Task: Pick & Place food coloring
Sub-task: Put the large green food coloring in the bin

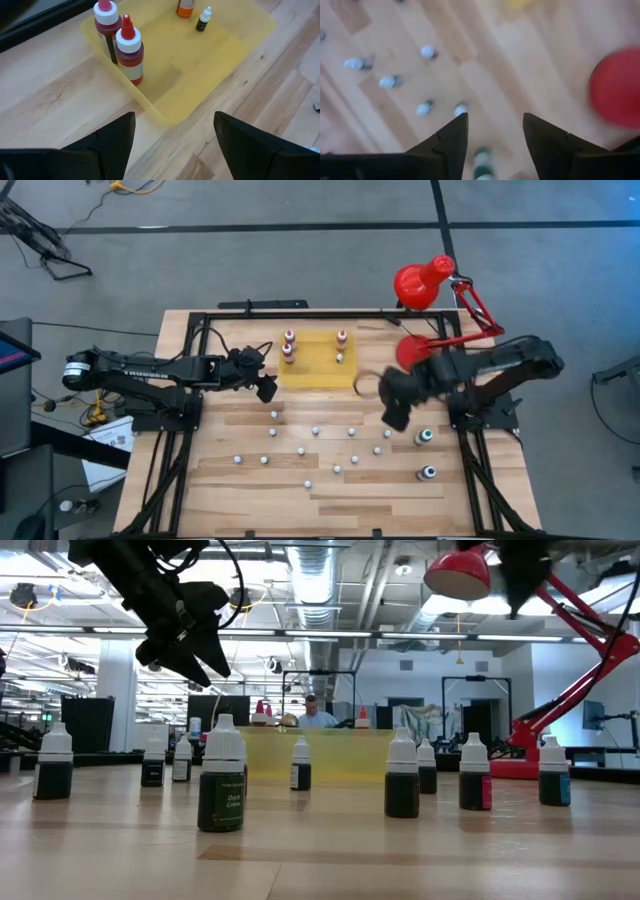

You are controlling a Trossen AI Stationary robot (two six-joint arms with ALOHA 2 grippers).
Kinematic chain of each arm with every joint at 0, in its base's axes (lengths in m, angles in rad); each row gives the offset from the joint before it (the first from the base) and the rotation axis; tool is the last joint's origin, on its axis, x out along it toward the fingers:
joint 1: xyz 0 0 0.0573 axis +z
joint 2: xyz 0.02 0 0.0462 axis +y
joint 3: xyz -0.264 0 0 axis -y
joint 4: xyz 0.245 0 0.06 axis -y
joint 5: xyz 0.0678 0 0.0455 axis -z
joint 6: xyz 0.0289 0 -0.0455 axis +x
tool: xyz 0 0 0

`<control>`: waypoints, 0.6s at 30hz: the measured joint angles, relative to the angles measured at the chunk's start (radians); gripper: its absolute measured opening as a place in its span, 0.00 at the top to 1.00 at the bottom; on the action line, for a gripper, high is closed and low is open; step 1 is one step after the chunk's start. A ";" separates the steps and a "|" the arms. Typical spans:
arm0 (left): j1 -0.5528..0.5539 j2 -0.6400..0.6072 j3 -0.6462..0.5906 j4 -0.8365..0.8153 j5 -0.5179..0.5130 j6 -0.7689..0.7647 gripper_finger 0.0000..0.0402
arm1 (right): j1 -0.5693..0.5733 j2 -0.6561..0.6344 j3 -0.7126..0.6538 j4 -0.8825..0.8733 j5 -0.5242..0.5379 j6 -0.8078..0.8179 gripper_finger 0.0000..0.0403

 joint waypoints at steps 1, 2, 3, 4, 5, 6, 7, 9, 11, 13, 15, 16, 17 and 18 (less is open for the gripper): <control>0.000 0.000 0.000 0.001 0.000 0.000 0.35 | 0.035 -0.006 -0.021 -0.002 0.000 0.056 0.53; 0.000 0.000 0.000 0.002 0.000 0.000 0.35 | 0.070 -0.008 -0.040 -0.009 -0.001 0.113 0.51; 0.000 0.000 0.000 0.002 0.000 0.000 0.35 | 0.102 -0.009 -0.056 -0.008 -0.003 0.166 0.50; 0.000 0.000 0.000 0.002 0.000 0.000 0.35 | 0.128 -0.009 -0.071 -0.011 -0.003 0.212 0.48; 0.000 0.000 0.000 0.002 0.000 0.000 0.35 | 0.151 -0.006 -0.085 -0.024 -0.004 0.252 0.47; 0.000 0.000 0.000 0.002 0.000 -0.001 0.35 | 0.170 0.002 -0.093 -0.040 -0.004 0.287 0.45; 0.000 0.000 0.000 0.002 0.000 -0.003 0.35 | 0.184 0.012 -0.099 -0.048 -0.004 0.316 0.43; 0.000 0.000 0.000 0.005 0.000 -0.009 0.35 | 0.199 0.034 -0.110 -0.079 -0.003 0.364 0.40; 0.000 0.000 0.000 0.009 0.000 -0.011 0.35 | 0.203 0.053 -0.126 -0.088 -0.005 0.391 0.39; 0.000 0.000 0.000 0.010 0.005 -0.011 0.35 | 0.203 0.070 -0.154 -0.082 -0.038 0.385 0.38; 0.000 0.000 0.000 0.009 0.017 -0.011 0.35 | 0.198 0.087 -0.179 -0.082 -0.088 0.358 0.38; 0.000 0.000 0.000 0.010 0.022 -0.009 0.35 | 0.194 0.089 -0.195 -0.074 -0.108 0.339 0.38; 0.000 0.000 0.000 0.011 0.026 -0.007 0.35 | 0.194 0.089 -0.211 -0.070 -0.126 0.332 0.38; 0.000 0.000 0.000 0.011 0.027 -0.007 0.35 | 0.193 0.087 -0.228 -0.065 -0.140 0.326 0.38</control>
